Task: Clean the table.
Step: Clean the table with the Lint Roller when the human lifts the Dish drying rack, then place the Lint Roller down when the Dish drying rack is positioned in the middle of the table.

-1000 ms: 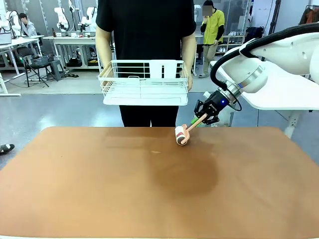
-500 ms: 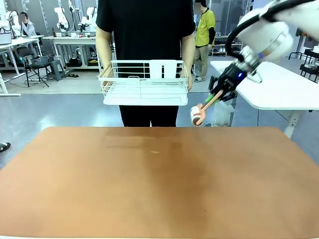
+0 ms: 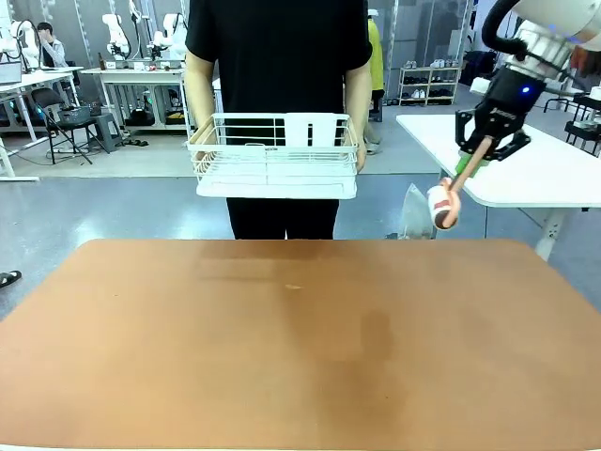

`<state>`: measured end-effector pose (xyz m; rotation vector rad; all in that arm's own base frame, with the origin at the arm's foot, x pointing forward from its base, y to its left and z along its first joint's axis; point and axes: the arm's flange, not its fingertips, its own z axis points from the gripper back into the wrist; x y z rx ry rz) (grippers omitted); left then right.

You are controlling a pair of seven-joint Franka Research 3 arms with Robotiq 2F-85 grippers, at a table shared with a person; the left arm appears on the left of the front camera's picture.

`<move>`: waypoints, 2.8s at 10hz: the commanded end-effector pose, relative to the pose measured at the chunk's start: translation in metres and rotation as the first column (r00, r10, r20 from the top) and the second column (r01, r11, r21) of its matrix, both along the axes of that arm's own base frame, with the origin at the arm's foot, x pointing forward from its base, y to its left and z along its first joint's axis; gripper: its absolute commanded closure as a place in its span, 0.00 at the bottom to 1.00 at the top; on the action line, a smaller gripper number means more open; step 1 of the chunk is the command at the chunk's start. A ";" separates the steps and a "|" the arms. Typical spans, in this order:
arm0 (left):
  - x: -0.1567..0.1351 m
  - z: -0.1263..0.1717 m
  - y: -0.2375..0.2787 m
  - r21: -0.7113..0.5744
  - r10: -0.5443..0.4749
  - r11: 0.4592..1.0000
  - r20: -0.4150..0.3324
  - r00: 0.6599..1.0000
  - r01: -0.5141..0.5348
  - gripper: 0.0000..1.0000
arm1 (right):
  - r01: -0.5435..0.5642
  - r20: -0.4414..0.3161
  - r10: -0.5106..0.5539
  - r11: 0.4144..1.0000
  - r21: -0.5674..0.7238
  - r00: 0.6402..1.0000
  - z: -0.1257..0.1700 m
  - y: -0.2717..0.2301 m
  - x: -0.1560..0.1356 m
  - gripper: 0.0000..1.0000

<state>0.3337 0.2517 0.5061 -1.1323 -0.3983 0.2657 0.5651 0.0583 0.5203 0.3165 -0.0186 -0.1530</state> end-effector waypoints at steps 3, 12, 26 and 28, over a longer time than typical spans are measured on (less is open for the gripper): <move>-0.003 0.002 0.000 -0.012 -0.006 1.000 0.015 1.000 0.006 0.00 | 0.016 -0.051 -0.031 0.962 -0.273 0.998 -0.007 0.018 -0.097 0.79; -0.003 0.002 0.000 -0.012 -0.006 1.000 0.015 1.000 0.006 0.00 | -0.008 -0.067 -0.014 0.950 -0.312 0.998 -0.018 0.007 -0.114 0.79; -0.003 0.002 0.000 -0.012 -0.006 1.000 0.015 1.000 0.006 0.00 | -0.008 -0.067 -0.014 0.950 -0.312 0.998 -0.018 0.007 -0.114 0.79; -0.003 0.002 0.000 -0.012 -0.006 1.000 0.015 1.000 0.006 0.00 | -0.008 -0.067 -0.014 0.950 -0.312 0.998 -0.018 0.007 -0.114 0.79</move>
